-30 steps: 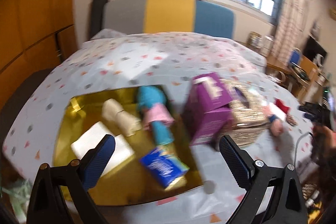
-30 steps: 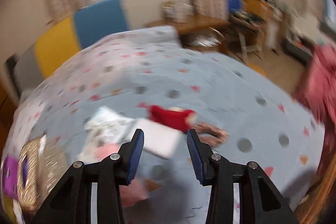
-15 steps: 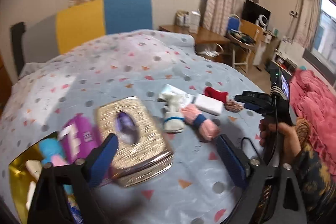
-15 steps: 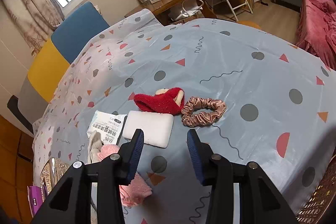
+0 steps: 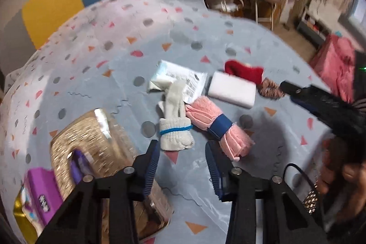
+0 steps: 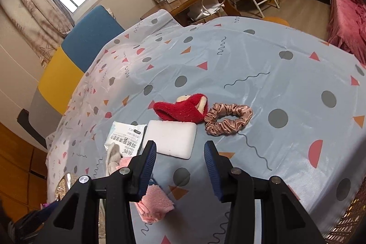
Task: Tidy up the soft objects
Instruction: 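Reach the left gripper to the white knit glove with blue band, then grasp the white knit glove with the left gripper and lift it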
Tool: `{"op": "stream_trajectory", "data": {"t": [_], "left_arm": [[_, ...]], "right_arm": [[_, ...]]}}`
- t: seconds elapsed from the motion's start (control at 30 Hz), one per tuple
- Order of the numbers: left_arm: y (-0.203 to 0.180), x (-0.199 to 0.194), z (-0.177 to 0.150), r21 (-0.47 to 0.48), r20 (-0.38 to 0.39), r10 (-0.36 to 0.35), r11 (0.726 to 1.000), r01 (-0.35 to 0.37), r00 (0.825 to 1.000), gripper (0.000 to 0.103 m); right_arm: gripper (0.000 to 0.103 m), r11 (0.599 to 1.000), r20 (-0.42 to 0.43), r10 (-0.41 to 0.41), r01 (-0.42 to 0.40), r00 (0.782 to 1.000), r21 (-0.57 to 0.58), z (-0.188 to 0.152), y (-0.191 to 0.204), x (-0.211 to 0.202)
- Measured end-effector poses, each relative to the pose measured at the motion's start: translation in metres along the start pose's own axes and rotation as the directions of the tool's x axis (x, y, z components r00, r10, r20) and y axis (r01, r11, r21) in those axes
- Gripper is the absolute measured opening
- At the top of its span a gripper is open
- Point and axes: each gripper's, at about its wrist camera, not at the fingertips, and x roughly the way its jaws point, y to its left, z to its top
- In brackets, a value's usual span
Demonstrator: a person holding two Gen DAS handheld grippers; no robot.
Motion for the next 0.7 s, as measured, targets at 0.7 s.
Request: {"op": "stream_trajectory", "data": {"t": [0.7], "left_arm": [[-0.007,0.114,0.028,-0.046,-0.222,0.158,0.984,-0.172,0.962,0.04]], "right_arm": [[0.044,0.997,-0.018,0.07,-0.069,0.997,0.039,0.0,-0.004,0.001]]}}
